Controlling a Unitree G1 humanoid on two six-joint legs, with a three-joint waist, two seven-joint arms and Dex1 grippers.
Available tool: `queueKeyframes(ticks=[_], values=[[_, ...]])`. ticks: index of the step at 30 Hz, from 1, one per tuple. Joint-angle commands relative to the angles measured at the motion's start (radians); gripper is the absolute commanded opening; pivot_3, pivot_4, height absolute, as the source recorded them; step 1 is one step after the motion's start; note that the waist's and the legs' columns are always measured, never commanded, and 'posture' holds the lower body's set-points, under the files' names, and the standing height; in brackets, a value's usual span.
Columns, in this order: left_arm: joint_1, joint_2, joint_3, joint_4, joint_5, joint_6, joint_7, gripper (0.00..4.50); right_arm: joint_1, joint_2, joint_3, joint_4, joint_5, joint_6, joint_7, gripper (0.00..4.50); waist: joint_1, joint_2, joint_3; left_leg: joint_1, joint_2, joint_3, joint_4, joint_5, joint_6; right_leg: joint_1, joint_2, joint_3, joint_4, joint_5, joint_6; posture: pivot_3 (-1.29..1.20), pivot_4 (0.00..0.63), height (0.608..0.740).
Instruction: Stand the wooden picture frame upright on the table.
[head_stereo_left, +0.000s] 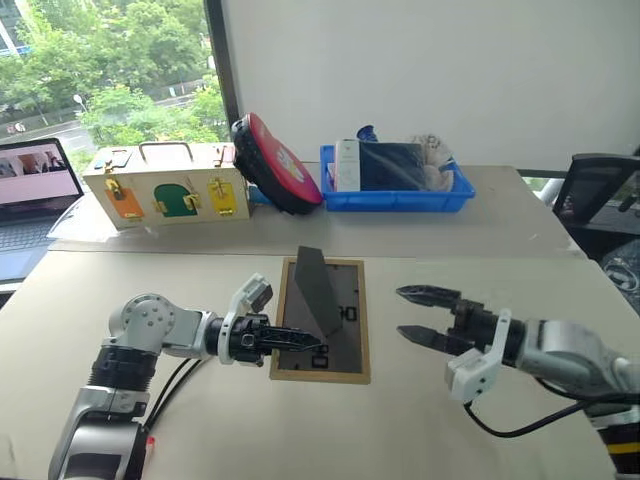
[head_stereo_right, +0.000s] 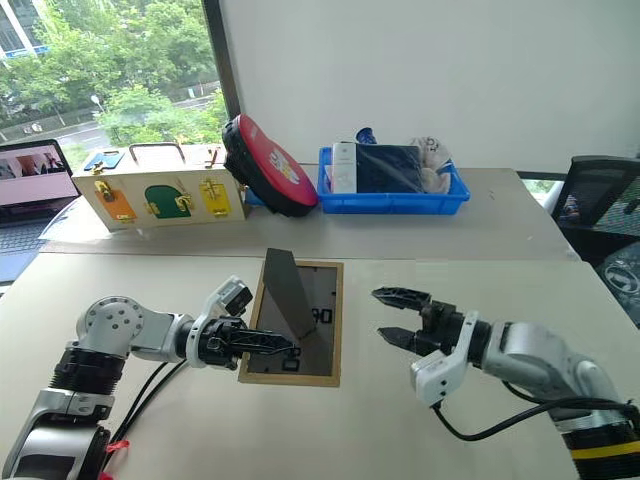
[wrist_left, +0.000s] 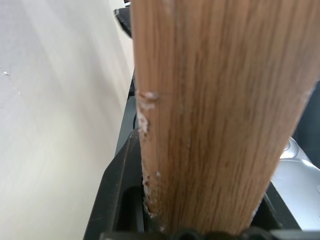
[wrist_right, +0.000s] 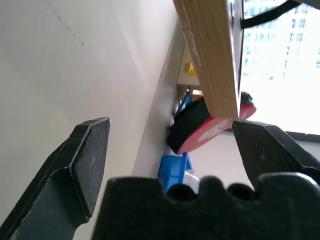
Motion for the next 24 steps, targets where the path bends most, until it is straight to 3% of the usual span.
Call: queueKeyframes(ticks=[1,13,16,23,24], values=[[-0.004,0.015,0.011,-0.024,-0.04,0.003,-0.022,1.11,-0.071,0.047,0.004,-0.006,-0.074,-0.028,-0.124,4.47,0.0,0.0,0.0,0.0,0.0,0.0,0.0,0.0,0.0,0.0,0.0,0.0,0.001,0.0,0.0,0.0,0.15,0.735],[-0.001,-0.01,0.011,-0.028,-0.025,0.003,0.002,1.11,-0.118,0.101,0.073,-0.018,-0.177,-0.023,-0.267,4.47,0.006,0.0,0.0,0.0,0.0,-0.002,0.0,0.001,0.0,0.0,0.0,-0.001,0.003,0.0,0.0,0.0,0.15,0.735],[0.0,-0.008,-0.006,-0.037,-0.034,0.003,0.001,1.11,-0.129,0.103,0.09,-0.01,-0.186,-0.015,-0.283,3.87,0.005,0.0,0.0,0.0,-0.001,-0.002,0.0,0.001,0.0,0.0,0.0,-0.001,0.003,0.0,0.0,0.0,0.15,0.735],[-0.01,-0.006,-0.003,-0.052,-0.038,0.003,0.001,1.11,-0.147,0.091,0.119,0.011,-0.17,-0.003,-0.289,1.54,0.005,0.0,0.0,0.0,-0.001,-0.002,0.001,0.001,0.0,0.0,0.0,-0.001,0.003,0.0,0.0,0.0,0.15,0.735],[-0.008,-0.005,0.005,-0.066,-0.035,0.003,-0.005,1.61,-0.149,0.088,0.119,0.015,-0.166,-0.003,-0.291,1.3,0.005,0.0,0.0,0.0,-0.001,-0.002,0.001,0.001,0.0,0.0,0.0,-0.001,0.004,0.0,0.0,0.0,0.15,0.735]])
